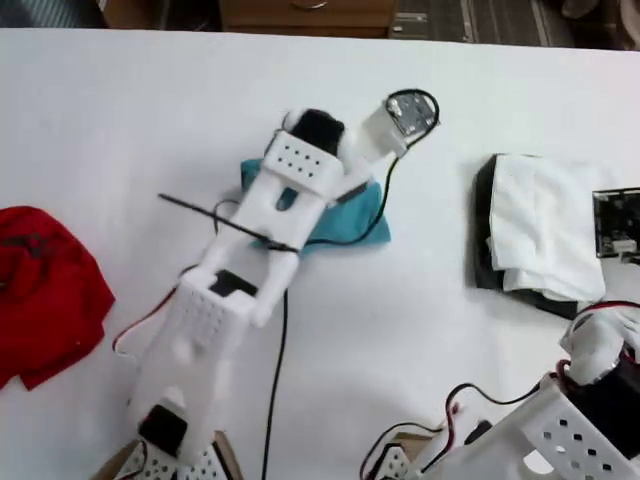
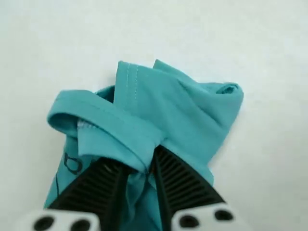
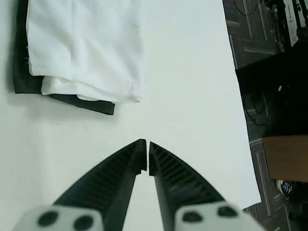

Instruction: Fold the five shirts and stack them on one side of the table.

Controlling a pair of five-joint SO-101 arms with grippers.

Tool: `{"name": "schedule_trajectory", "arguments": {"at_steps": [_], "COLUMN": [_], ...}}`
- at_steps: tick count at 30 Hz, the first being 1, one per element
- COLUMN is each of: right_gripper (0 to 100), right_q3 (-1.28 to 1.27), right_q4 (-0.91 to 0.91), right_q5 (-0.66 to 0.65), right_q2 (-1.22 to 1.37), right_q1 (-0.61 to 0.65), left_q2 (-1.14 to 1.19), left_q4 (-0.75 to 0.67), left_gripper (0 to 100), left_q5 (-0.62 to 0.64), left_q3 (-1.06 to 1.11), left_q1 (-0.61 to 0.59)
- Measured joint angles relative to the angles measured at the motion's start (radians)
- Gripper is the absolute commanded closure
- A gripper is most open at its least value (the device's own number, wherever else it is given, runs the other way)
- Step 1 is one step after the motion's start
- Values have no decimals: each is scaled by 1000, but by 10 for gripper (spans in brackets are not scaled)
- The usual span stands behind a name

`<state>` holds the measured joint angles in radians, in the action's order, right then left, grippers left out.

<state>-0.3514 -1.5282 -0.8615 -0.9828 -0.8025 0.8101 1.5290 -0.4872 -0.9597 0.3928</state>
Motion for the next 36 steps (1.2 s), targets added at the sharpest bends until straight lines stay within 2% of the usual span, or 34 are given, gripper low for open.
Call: {"name": "schedule_trajectory", "arguments": {"at_steps": [5, 12, 23, 25, 29, 31, 36], "right_gripper": [977, 977, 977, 977, 977, 977, 977], "right_q3": [0, 0, -41, -74, -104, -112, -146], "right_q4": [-41, -48, -48, -48, -48, -48, -48], "right_q5": [0, 0, 0, 0, 0, 0, 0], "right_q2": [0, 0, 0, 0, 0, 0, 0], "right_q1": [-15, -15, -15, -15, -15, -14, 40], "left_q2": [35, 38, 245, 247, 247, 247, 247], "left_q4": [-97, -58, -77, -58, 11, 52, 149], "left_gripper": [980, 980, 979, 942, 758, 697, 738], "left_q5": [3, 18, 38, 43, 43, 43, 43], "left_q3": [0, -130, -249, -290, -382, -425, -574], "left_q1": [-3, -3, 11, 18, 25, 25, 8]}}
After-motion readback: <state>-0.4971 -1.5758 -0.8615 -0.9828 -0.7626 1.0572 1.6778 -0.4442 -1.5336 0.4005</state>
